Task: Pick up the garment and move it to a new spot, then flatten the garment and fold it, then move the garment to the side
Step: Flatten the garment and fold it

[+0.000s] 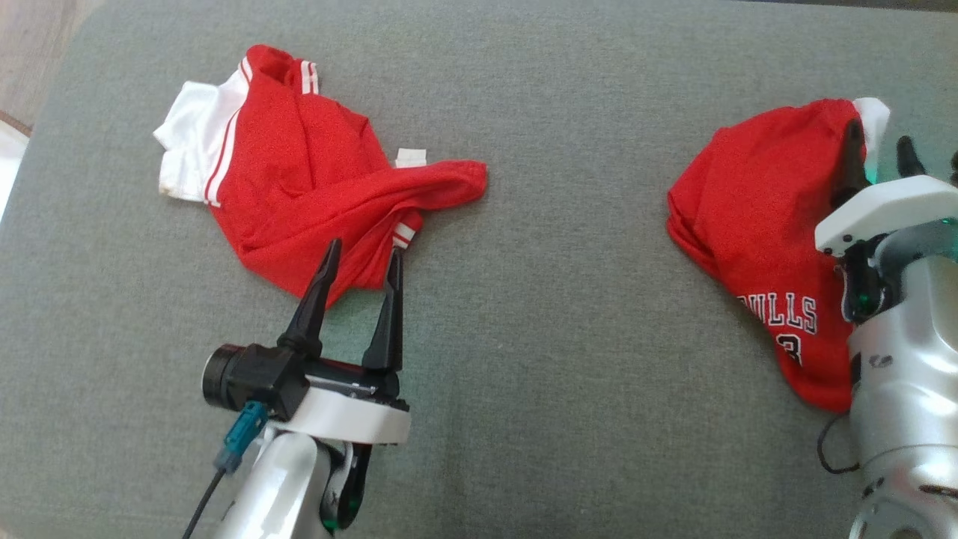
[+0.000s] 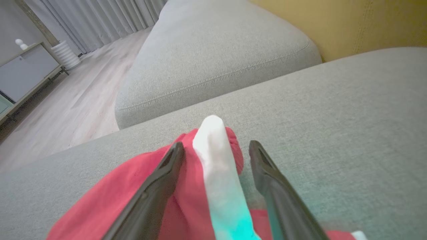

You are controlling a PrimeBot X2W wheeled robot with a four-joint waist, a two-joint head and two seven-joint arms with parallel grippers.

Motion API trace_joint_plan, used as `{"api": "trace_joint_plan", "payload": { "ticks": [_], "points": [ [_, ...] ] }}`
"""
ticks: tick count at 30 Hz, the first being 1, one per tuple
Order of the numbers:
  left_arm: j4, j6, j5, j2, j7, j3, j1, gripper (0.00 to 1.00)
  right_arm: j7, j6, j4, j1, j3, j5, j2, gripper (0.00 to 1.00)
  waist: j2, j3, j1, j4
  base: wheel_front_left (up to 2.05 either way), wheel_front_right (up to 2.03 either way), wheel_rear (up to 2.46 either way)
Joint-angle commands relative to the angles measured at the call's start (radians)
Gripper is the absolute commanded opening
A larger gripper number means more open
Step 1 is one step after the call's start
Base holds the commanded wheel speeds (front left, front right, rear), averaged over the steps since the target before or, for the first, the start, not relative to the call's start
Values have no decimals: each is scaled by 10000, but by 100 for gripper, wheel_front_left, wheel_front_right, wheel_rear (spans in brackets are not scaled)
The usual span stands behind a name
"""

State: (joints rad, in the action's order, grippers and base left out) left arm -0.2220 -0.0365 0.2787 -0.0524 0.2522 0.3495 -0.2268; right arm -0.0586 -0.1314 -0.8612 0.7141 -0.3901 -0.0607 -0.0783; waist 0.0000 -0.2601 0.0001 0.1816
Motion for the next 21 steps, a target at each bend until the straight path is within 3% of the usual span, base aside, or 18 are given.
{"api": "trace_joint_plan", "payload": {
  "ticks": [1,4,5,6,16,21],
  "points": [
    [274,-15,-76,-4,95,-261,-358,100,65,7,20,482,230,-11,-106,100,0,-63,-1,67,0,0,0],
    [296,0,-72,8,95,-224,-369,100,94,7,-626,748,374,-96,-218,100,0,-107,-1,122,0,0,0],
    [296,1,-69,10,95,-222,-378,100,60,7,-789,830,425,-140,-267,33,0,-118,-1,129,0,0,0],
    [292,3,-65,12,95,-228,-390,100,-50,7,-897,924,496,-201,-308,0,0,-127,-1,130,0,0,0],
    [310,102,54,20,95,-422,-304,100,-1303,7,-915,1145,2360,-1416,-333,0,0,319,-1,-206,0,0,0],
    [366,147,147,21,95,-497,-114,100,-1698,7,167,773,4453,-1989,-127,0,0,786,-1,-389,0,0,0]
  ]
}}
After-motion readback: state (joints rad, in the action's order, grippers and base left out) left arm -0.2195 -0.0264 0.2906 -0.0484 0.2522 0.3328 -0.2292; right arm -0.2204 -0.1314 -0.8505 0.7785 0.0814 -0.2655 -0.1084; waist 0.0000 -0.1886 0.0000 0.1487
